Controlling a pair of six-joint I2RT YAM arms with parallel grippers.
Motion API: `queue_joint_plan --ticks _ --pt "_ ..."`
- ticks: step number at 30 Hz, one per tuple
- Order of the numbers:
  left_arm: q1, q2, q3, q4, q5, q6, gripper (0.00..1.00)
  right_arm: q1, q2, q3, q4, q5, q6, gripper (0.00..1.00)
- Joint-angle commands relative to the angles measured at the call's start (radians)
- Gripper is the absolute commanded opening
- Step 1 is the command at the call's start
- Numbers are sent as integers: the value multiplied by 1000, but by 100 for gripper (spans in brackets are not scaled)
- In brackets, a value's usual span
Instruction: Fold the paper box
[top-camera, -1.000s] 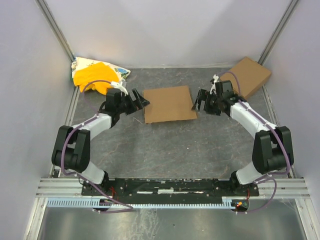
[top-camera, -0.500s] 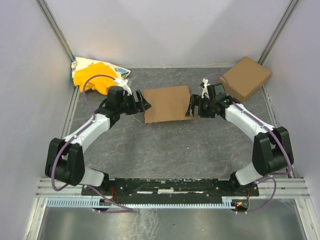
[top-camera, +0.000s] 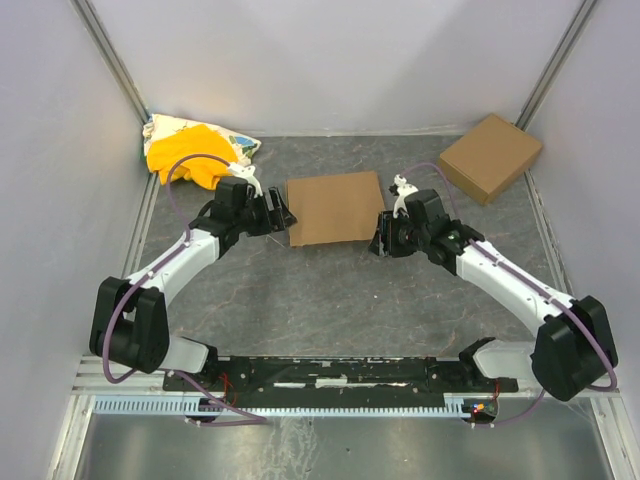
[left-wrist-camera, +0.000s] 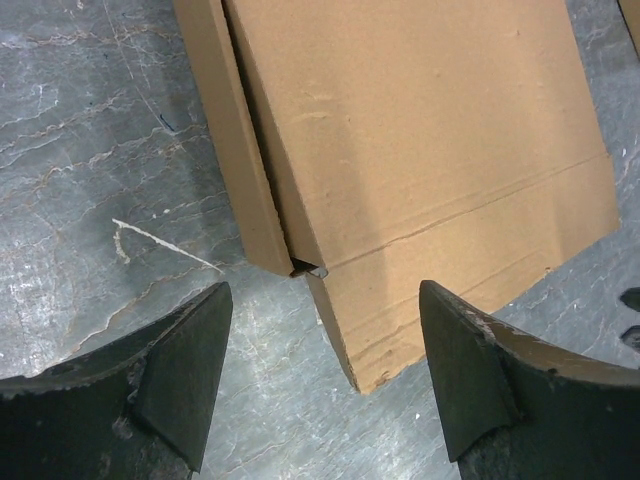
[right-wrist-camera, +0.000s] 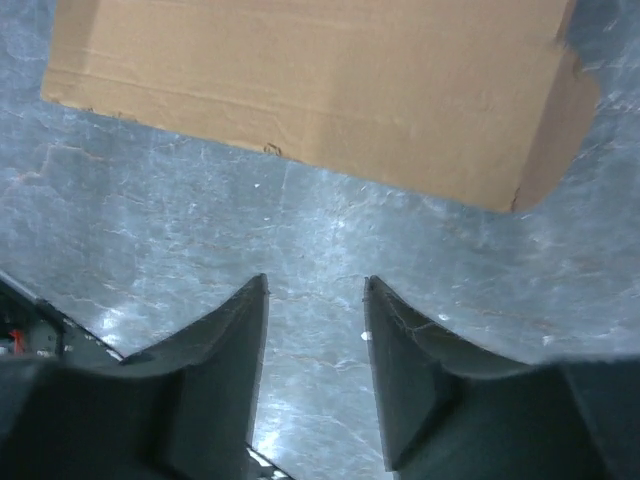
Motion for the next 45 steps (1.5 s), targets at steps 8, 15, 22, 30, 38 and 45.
queue_joint_plan --ticks 8,15,22,30,38,45 --pt "2 -14 -4 63 20 12 82 22 62 -215 595 -97 398 81" --pt "2 -4 -8 71 30 6 82 21 140 -233 755 -31 531 88" --pt "2 16 -12 87 72 -9 81 21 186 -238 843 -11 594 89" --pt "1 73 -2 90 92 -21 81 22 181 -224 880 -29 596 89" --pt "1 113 18 93 89 -18 80 21 190 -176 846 -65 574 89" --pt "0 109 20 78 93 -8 80 21 170 -97 629 -176 450 85"
